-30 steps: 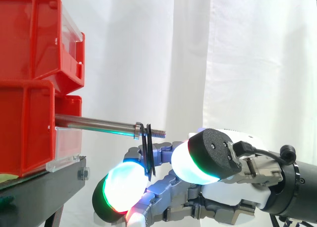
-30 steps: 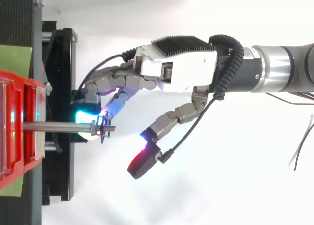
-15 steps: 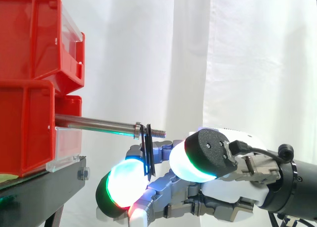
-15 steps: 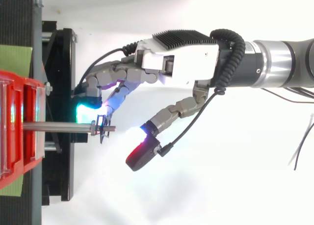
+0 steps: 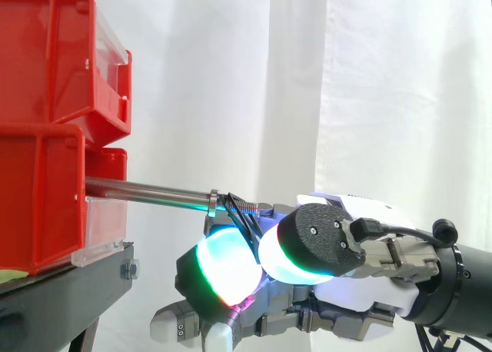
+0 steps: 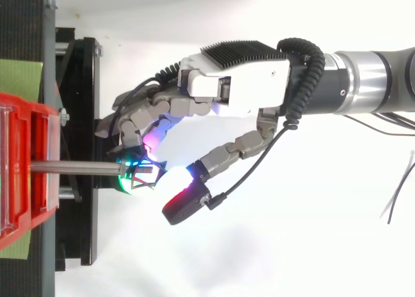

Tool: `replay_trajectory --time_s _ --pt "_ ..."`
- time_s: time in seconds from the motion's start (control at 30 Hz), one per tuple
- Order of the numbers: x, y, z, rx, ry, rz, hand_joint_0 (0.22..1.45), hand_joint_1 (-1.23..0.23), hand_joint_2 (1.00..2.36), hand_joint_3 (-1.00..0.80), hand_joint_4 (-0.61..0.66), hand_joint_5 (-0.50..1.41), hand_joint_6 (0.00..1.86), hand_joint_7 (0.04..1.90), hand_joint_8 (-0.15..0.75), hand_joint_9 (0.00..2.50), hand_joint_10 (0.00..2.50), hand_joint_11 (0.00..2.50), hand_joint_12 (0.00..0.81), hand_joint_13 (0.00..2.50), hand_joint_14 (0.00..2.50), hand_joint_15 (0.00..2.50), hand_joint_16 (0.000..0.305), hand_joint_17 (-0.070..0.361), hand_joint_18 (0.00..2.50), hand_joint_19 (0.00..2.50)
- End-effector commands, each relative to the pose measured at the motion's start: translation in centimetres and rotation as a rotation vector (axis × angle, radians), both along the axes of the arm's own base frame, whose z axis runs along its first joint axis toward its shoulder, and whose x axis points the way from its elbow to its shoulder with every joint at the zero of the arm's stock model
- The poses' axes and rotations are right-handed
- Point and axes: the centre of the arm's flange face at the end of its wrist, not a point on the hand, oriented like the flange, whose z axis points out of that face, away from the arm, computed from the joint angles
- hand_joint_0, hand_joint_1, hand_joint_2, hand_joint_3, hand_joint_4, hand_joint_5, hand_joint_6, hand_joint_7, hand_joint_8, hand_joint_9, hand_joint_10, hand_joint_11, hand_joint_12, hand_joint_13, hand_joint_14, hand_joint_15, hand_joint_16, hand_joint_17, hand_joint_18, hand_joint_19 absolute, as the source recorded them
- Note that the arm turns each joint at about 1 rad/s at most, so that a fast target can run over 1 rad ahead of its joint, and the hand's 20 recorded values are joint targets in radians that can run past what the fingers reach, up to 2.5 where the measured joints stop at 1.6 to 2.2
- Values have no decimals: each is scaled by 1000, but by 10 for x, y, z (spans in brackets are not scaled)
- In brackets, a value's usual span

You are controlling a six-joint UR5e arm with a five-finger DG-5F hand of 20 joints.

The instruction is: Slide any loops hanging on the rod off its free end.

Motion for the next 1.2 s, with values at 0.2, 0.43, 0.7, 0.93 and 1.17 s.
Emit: replay_trajectory --time_s 0.2,0.43,0.7,0.93,1.17 --pt "0 -3 4 -4 -6 13 564 -666 1026 -124 113 -206 861 1414 286 756 8 252 289 509 0 0 41 93 415 54" --pt "-1 -4 4 -5 -6 14 567 -668 1028 -109 90 -206 864 1424 288 761 9 256 289 512 0 0 41 93 424 60" --pt "-1 -7 5 -3 0 10 569 -669 1026 -111 84 -206 865 1424 288 761 8 256 289 514 0 0 42 93 426 61" --pt "-14 -7 13 -26 112 27 568 -668 1027 -109 82 -205 865 1422 287 762 8 257 291 513 0 0 42 94 425 61" --pt "-32 -13 24 -110 230 39 570 -668 1026 -115 81 -205 865 1411 285 761 8 255 290 513 0 0 41 93 424 66"
